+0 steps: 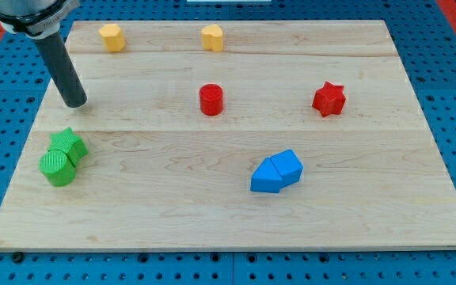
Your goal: Move the green star towards the right of the green circle
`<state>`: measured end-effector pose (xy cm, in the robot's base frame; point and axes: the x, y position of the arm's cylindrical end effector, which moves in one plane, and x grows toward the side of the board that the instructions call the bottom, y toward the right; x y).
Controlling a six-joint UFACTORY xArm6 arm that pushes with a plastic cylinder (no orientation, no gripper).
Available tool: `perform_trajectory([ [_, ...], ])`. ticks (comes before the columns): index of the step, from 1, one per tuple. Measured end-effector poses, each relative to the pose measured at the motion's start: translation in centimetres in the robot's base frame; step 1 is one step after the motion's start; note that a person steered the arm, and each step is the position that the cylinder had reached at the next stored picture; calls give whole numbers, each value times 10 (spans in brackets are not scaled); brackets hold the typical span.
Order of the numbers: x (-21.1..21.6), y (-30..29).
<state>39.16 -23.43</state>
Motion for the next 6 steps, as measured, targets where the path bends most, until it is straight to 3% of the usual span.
perform_trajectory([
  [3, 81, -19],
  [6, 91, -2],
])
